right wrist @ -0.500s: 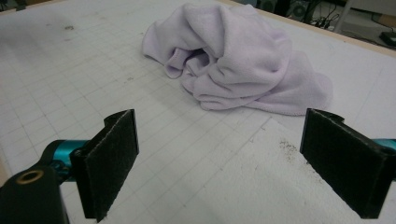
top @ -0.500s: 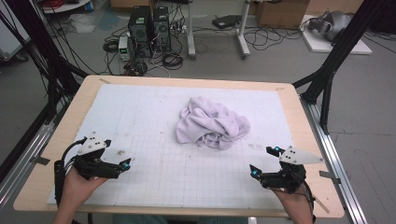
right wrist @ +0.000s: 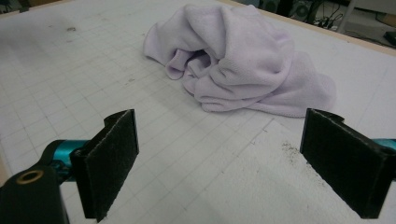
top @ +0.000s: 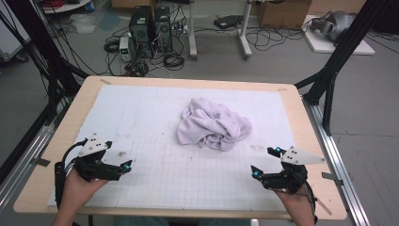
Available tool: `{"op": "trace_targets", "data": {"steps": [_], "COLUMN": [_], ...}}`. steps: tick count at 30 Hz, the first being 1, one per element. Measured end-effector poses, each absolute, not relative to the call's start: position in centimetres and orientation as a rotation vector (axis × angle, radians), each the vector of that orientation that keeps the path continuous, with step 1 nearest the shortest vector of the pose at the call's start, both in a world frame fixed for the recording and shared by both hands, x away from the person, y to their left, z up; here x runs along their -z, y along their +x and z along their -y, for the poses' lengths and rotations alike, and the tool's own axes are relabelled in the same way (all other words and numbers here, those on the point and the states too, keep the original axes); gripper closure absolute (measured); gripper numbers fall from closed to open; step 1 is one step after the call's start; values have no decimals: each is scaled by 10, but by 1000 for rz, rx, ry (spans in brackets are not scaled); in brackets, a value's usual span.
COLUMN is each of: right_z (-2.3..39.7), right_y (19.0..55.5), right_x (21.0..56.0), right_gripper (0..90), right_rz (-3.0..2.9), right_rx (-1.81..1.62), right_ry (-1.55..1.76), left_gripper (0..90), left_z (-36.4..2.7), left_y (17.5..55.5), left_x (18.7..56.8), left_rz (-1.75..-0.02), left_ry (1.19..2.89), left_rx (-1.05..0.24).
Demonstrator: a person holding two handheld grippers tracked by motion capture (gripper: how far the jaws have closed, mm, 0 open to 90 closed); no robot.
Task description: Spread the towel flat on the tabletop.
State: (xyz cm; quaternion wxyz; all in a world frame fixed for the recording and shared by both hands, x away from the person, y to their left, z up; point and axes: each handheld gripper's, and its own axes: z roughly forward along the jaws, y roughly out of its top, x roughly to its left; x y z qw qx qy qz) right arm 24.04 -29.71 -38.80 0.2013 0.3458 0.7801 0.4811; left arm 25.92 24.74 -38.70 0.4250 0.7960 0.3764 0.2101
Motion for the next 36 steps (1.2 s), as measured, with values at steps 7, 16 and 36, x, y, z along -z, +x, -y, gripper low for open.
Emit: {"op": "trace_targets", "data": {"steps": [7,16,36], "right_z": [296,290,248], "right_y": [240,252,319], "right_x": [385,377,355], "right_gripper": [109,109,110], "right_rz": [-2183,-2203,-2296], "right_rx": [-1344,-1339,-1319], "right_ry": [950,940,866], "left_gripper": [18,18,18], "left_z": [-246,-248,-247], "left_y": [258,259,263], "left_x": [386,386,380], "left_rz": [-937,-943,-935], "left_ry": [1992,1980,1946], "left_rx": [-522,-525,-510]}}
